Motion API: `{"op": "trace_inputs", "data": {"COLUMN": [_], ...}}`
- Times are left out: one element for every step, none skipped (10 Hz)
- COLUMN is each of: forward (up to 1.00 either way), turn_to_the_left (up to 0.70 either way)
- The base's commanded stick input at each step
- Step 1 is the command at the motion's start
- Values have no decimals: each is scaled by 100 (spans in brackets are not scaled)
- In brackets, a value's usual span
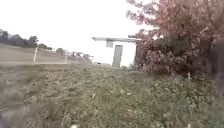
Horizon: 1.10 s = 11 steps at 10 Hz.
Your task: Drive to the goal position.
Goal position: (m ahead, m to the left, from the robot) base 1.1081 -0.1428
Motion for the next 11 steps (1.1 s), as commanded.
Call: {"op": "trace_inputs", "data": {"forward": [70,70,70,70,70,70,70,70,70,70,70], "turn_to_the_left": [-12,-12,-12,-10,0,0,0,0,0,0,0]}}
